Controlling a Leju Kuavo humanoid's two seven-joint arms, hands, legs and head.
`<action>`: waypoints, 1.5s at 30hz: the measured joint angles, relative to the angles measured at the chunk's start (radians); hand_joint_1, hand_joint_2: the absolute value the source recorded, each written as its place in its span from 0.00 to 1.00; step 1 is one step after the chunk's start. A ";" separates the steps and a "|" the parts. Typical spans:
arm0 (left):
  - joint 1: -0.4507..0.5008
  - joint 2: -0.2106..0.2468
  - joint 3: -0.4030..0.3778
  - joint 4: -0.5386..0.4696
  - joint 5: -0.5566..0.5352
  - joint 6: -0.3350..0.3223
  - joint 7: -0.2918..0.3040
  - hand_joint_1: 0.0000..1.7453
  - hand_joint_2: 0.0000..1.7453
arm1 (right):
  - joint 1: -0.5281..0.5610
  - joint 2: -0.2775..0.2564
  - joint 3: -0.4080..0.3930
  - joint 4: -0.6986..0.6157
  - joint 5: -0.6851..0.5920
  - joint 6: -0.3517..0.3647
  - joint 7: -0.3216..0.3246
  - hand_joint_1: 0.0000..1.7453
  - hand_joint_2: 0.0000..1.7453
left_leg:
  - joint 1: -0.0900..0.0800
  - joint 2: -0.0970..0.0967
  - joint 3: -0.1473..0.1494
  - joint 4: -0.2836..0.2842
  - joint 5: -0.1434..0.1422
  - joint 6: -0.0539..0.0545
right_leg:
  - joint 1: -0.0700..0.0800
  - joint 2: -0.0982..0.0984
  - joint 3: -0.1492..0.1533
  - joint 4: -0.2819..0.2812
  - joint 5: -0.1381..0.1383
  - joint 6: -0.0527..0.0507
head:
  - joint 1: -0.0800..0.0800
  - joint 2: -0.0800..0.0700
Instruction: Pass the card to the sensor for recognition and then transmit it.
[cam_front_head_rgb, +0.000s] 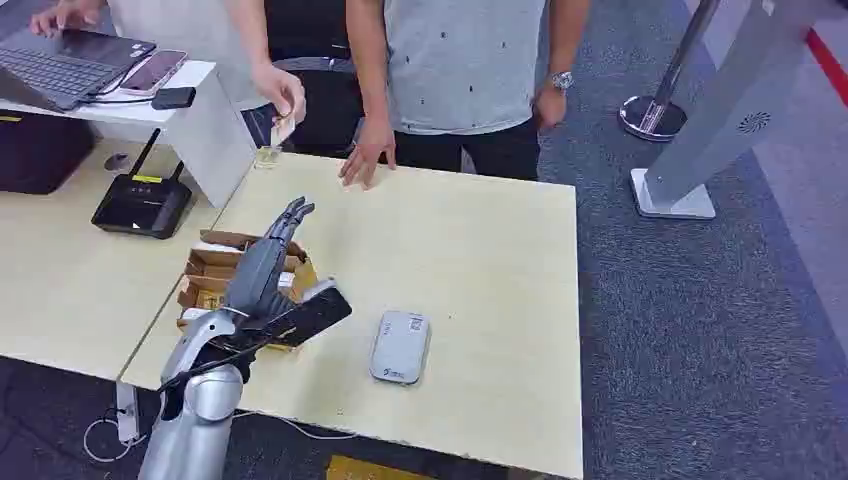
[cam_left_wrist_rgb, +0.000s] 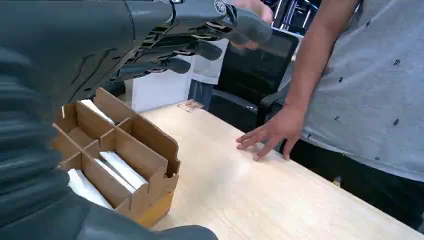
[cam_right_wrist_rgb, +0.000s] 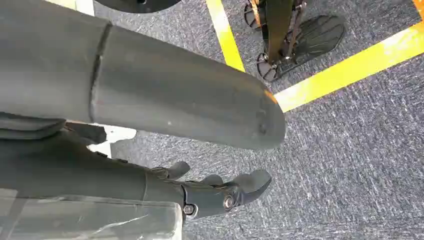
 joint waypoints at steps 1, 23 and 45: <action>0.000 0.000 0.000 0.000 0.000 0.000 0.000 0.00 1.00 | 0.000 0.000 0.000 0.000 0.000 0.000 0.000 0.00 0.00 | 0.000 0.000 0.000 0.000 0.000 0.000 | 0.000 0.000 0.000 0.000 0.000 0.000 | 0.000 0.000; -0.188 0.085 0.047 0.072 -0.419 0.002 0.108 0.00 1.00 | 0.000 0.000 0.024 0.000 0.034 0.011 -0.006 0.00 0.00 | 0.000 0.000 0.000 0.000 0.001 -0.001 | 0.000 0.000 0.000 0.001 0.000 0.000 | 0.000 0.000; -0.218 0.077 0.040 0.154 -0.464 0.003 0.089 1.00 1.00 | -0.001 0.001 0.026 0.000 0.039 0.014 -0.004 0.00 0.00 | 0.000 0.000 0.000 0.000 0.001 -0.001 | 0.000 0.000 0.000 0.000 0.000 0.000 | 0.000 0.000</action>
